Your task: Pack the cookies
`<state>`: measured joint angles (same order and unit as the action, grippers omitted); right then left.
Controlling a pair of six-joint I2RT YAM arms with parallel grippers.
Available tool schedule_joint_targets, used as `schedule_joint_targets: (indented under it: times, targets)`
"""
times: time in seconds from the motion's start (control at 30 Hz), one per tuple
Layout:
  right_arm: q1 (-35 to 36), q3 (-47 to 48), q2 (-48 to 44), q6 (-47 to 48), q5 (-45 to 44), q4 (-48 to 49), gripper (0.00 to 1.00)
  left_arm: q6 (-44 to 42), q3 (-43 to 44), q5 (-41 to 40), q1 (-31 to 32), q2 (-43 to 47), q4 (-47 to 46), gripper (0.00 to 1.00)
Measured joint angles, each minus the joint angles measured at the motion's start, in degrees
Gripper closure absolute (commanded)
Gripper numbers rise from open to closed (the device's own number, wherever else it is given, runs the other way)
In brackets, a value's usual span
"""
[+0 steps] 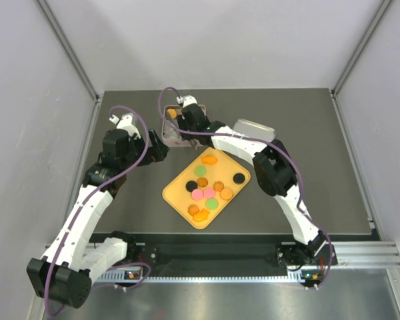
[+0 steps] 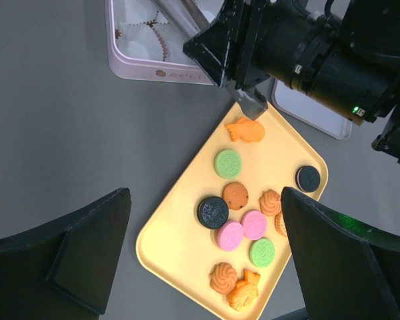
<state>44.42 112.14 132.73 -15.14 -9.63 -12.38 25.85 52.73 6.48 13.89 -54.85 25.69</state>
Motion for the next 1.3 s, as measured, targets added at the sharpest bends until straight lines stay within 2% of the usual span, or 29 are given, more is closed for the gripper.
schedule_joint_targets:
  times: [0.2, 0.7, 1.1, 1.3]
  targets:
    - [-0.09, -1.18, -0.02, -0.11, -0.02, 0.28, 0.65, 0.0, 0.0, 0.02, 0.0, 0.0, 0.0, 0.01]
    - [-0.11, -1.18, -0.02, -0.5, 0.09, 0.76, 0.53, 0.0, 0.0, 0.02, 0.0, 0.0, 0.0, 0.01]
    - [-0.35, -1.01, -0.9, -0.48, 0.26, 0.48, 0.53, -0.02, 0.0, -0.07, 0.0, 0.0, 0.0, 0.01]
    - [-0.48, -0.94, -4.96, -0.42, 0.48, -1.01, 0.54, -0.02, 0.0, -0.11, 0.0, 0.0, 0.0, 0.01]
